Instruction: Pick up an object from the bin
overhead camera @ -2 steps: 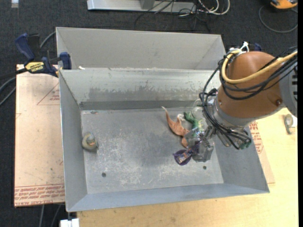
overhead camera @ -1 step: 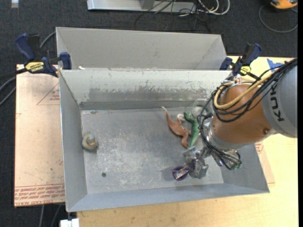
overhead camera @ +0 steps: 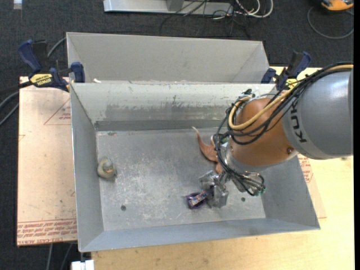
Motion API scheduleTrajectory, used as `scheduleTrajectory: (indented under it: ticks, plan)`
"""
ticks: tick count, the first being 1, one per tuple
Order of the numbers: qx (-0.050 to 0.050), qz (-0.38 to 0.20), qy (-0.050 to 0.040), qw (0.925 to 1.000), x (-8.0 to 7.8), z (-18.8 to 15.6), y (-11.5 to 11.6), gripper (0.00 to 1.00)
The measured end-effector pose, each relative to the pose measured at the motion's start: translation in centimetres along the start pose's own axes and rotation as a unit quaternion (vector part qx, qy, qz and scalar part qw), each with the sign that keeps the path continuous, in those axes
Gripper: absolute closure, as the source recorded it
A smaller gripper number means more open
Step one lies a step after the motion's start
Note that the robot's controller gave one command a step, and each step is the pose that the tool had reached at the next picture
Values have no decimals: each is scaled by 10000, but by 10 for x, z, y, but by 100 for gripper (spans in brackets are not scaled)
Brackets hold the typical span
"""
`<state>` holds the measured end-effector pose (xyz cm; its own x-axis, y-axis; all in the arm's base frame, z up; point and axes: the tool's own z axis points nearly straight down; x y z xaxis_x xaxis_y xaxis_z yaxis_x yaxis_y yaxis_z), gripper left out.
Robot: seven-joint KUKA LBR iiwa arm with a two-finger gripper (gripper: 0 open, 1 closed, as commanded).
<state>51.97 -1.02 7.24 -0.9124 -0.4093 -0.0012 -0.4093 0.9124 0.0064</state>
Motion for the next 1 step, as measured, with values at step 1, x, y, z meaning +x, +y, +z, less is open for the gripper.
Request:
scheduleTrajectory:
  ticks: [1]
  plan:
    - [0, 2, 0, 10000, 0, 0, 0, 100]
